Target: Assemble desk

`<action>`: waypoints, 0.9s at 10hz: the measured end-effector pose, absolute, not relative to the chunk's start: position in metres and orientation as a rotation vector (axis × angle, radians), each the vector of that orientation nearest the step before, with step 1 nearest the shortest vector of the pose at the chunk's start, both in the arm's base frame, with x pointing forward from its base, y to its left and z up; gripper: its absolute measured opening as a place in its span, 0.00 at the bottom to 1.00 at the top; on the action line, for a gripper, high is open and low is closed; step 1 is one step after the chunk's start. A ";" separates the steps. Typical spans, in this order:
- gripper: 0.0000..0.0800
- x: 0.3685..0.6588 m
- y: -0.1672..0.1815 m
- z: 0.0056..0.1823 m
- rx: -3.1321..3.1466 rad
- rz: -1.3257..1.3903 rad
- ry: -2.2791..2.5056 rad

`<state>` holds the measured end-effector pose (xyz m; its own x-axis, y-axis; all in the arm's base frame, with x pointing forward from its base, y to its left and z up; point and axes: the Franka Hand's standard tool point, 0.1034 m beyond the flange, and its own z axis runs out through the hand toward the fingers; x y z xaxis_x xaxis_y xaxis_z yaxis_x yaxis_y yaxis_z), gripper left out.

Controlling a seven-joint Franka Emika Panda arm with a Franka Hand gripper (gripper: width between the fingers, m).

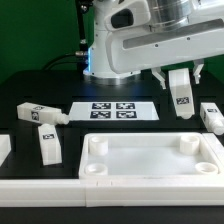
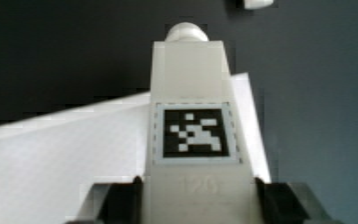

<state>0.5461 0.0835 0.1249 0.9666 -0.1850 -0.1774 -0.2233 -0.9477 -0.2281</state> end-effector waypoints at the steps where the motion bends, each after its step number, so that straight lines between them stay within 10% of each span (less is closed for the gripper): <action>1: 0.36 0.555 0.082 0.125 -2.890 0.094 0.304; 4: 0.36 0.604 0.093 0.155 -2.986 -0.276 0.062; 9: 0.36 0.610 0.089 0.146 -2.952 -0.740 -0.026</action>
Offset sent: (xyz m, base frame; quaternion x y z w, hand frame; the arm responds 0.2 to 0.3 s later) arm 0.0427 0.0349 0.0435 -0.1032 0.1339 -0.1272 0.9774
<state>0.6101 0.0888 0.1461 0.8819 -0.0073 0.4714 0.0403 -0.9951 -0.0907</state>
